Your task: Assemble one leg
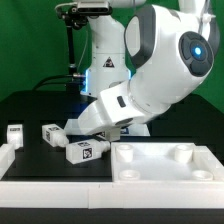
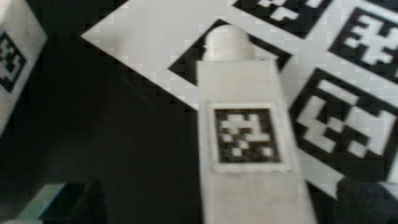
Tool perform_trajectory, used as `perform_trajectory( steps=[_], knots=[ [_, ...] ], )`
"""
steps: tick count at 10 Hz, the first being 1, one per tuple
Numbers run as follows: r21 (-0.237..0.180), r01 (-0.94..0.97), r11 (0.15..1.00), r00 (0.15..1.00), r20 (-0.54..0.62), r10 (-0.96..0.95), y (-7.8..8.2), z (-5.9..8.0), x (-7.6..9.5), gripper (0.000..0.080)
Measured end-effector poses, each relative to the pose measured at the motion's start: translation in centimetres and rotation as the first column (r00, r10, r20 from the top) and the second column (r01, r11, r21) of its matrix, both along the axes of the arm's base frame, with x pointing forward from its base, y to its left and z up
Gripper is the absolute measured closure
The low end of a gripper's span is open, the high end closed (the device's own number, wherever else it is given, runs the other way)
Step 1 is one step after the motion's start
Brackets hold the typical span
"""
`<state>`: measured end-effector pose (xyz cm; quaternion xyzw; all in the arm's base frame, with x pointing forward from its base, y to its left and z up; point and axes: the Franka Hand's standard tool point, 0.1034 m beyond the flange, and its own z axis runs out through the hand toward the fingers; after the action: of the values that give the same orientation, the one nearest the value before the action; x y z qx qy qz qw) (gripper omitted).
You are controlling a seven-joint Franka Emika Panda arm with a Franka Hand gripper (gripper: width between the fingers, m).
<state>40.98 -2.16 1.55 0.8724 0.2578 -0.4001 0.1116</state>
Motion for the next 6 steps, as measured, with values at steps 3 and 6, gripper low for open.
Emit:
perform_trajectory(
  steps=[3,6],
  knots=[
    [-0.025,0.022,0.999,1.0,-0.013,-0.022,0.38,-0.93,-0.88,0.0151],
    [-0.022,0.019,1.0,1.0,-0.014,-0.02,0.39,-0.94,-0.86,0.0163]
  ],
)
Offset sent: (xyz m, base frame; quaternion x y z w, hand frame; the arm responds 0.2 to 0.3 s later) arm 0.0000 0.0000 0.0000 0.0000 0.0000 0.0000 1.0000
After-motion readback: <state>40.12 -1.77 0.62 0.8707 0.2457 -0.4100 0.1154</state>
